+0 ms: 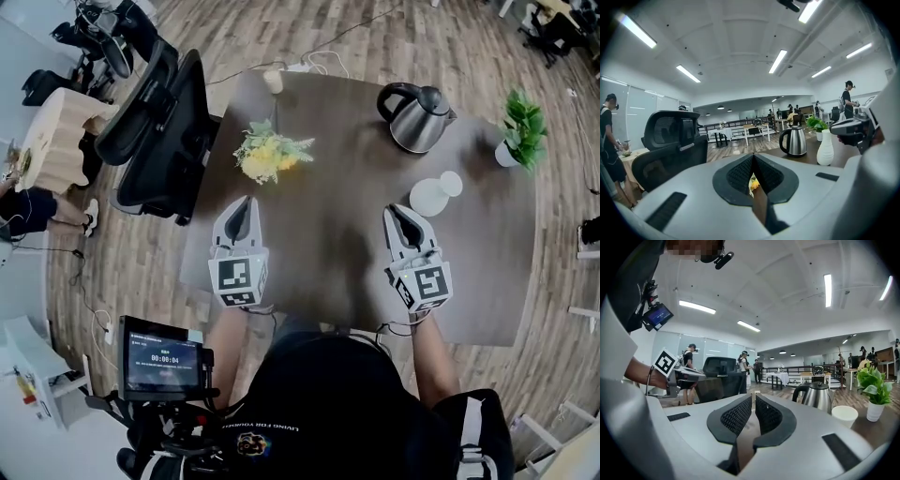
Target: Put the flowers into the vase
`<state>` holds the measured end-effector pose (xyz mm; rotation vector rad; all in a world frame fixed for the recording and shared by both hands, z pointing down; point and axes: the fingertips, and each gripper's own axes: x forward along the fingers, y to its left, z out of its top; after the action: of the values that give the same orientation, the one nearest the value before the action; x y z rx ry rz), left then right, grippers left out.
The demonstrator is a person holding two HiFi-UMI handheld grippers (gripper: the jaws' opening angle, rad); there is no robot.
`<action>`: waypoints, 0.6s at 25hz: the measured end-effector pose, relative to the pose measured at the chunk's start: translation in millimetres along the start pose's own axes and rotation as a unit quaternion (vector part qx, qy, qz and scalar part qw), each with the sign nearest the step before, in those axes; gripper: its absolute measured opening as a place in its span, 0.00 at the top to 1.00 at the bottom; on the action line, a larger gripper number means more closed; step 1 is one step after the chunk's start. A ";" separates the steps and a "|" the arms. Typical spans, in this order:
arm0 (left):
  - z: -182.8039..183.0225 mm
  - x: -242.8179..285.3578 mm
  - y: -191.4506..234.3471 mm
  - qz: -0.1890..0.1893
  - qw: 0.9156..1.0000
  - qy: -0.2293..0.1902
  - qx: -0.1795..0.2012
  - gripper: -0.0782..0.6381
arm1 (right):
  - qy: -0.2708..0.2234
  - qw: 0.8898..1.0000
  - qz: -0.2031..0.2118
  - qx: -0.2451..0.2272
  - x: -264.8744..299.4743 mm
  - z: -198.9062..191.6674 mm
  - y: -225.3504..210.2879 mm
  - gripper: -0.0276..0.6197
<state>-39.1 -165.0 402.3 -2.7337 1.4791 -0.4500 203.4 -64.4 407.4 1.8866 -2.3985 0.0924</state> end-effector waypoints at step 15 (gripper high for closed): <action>-6.7 121.2 67.7 0.005 0.999 0.033 0.000 0.88 | 0.044 0.999 -0.003 0.011 56.4 -2.1 7.2 0.92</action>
<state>-33.7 -301.2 429.7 -2.7362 1.5070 -0.5453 183.4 -117.0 415.6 1.8576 -2.3447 0.1986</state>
